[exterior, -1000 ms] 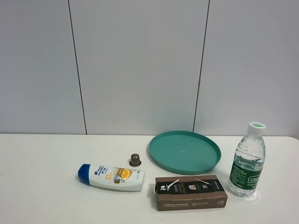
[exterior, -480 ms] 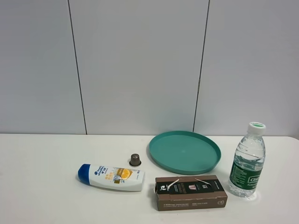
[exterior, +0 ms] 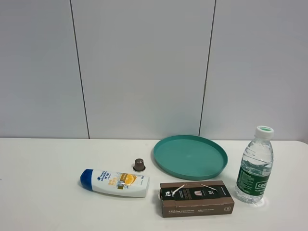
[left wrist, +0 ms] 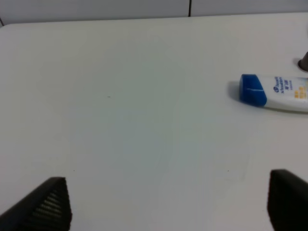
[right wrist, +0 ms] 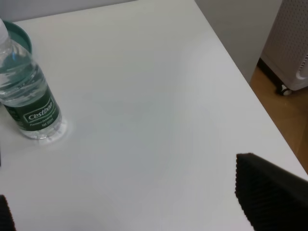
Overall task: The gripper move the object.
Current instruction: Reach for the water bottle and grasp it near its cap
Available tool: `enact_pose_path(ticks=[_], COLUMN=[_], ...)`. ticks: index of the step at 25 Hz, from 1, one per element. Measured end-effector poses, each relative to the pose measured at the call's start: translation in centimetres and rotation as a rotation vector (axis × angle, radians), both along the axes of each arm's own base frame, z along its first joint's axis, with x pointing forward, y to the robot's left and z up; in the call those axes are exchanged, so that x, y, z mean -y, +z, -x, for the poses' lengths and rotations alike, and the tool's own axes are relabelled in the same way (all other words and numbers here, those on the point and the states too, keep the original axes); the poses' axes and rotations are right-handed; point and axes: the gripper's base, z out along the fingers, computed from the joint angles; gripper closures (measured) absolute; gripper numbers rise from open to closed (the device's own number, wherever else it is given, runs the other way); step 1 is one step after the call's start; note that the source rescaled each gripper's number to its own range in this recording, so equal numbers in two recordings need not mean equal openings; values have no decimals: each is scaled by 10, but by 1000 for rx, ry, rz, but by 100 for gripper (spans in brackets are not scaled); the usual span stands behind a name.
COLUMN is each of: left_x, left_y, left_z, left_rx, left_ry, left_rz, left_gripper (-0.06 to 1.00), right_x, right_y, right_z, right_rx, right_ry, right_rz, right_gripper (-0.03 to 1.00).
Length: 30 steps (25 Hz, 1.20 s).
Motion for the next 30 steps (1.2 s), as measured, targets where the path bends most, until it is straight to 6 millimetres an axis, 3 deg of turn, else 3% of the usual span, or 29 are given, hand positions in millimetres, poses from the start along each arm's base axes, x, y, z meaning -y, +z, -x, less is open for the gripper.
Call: enact_pose_path(ticks=[21,24,30], left_x=[0,0,0], left_y=[0,0,0], left_z=[0,0,0], left_rx=[0,0,0], left_ry=[0,0,0], left_rz=[0,0,0], left_gripper=[-6,-6,-6], right_x=[-1,-5,-12], right_y=[2,27,120], right_z=[-5,-17,-43], right_rx=[-25,50,390], right_ry=[7,63,166], right_rz=[-8,-6,55], right_gripper=[18,22,30])
